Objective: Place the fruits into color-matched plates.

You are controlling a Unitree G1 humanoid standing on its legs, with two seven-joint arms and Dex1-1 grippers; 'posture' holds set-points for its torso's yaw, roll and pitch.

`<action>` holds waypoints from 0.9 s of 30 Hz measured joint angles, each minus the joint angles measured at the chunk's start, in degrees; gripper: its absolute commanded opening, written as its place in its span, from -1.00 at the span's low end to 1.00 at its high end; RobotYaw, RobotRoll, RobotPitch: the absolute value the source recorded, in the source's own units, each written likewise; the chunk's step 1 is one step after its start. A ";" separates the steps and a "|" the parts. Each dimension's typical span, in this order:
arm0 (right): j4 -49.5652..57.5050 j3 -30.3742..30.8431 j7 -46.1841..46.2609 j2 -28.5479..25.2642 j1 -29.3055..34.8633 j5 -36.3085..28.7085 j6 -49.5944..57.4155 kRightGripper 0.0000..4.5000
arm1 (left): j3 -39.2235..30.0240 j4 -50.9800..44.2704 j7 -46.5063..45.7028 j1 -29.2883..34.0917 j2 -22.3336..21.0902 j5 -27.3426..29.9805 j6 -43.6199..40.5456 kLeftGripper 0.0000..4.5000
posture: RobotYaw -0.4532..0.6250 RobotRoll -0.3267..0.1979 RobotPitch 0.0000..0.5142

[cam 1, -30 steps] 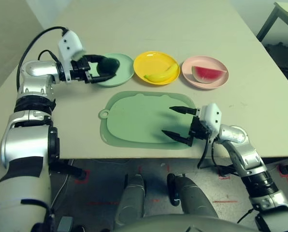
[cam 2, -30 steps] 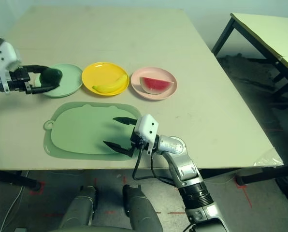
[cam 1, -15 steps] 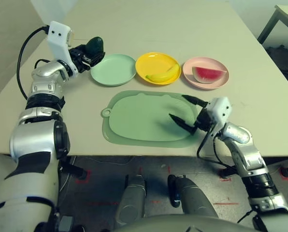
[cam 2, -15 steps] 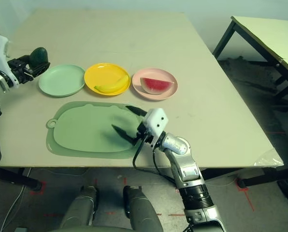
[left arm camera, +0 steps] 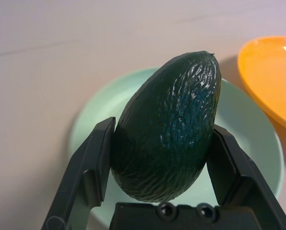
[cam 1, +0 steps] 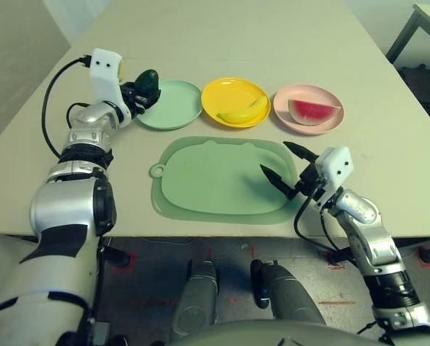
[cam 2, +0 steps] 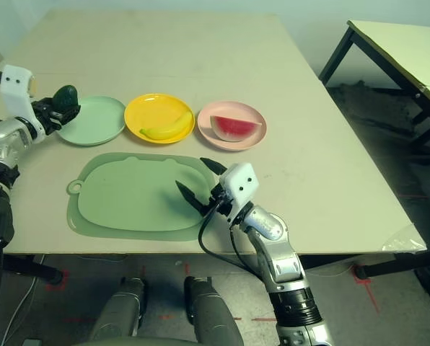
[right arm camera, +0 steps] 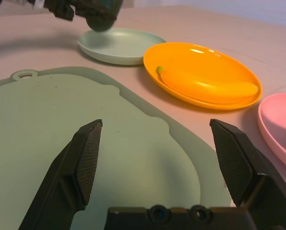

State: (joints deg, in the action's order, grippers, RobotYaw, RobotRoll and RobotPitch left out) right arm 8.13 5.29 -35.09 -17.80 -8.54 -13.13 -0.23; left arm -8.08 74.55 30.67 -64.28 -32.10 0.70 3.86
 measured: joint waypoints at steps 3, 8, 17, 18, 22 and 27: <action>0.79 -0.02 0.20 -0.09 0.64 -0.01 0.17 1.00 | 0.09 0.12 -0.63 0.00 0.39 -0.63 -0.39 0.85 | -0.29 0.25 -0.19; 1.12 -0.02 0.44 -0.22 1.29 -0.02 0.78 1.00 | 0.08 0.18 -0.67 -0.01 0.43 -1.28 -0.70 1.00 | -0.29 0.25 -0.20; 0.67 -0.03 0.51 -0.05 0.13 -0.03 0.80 1.00 | -0.10 0.18 0.45 -0.51 -0.78 -1.26 -0.62 1.00 | -0.25 0.25 -0.22; 0.33 -0.03 0.41 -0.08 -0.20 -0.04 0.79 1.00 | -0.32 0.14 1.04 -0.68 -1.15 -1.01 -0.54 1.00 | -0.24 0.25 -0.22; -1.07 -0.39 -0.16 -0.66 -1.76 -0.17 0.78 1.00 | -2.72 -0.71 4.50 -0.64 -3.26 1.37 -0.04 1.00 | -0.23 0.25 -0.23; -2.67 -3.50 0.04 -1.09 -2.36 -1.22 0.82 1.00 | -8.14 -8.67 9.47 4.01 -7.50 7.52 0.45 1.00 | -0.17 0.25 -0.26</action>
State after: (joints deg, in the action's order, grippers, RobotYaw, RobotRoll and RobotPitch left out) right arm 5.45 1.79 -35.05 -18.89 -10.90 -14.35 0.58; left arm -16.22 65.88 40.14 -60.27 -39.61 8.22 4.30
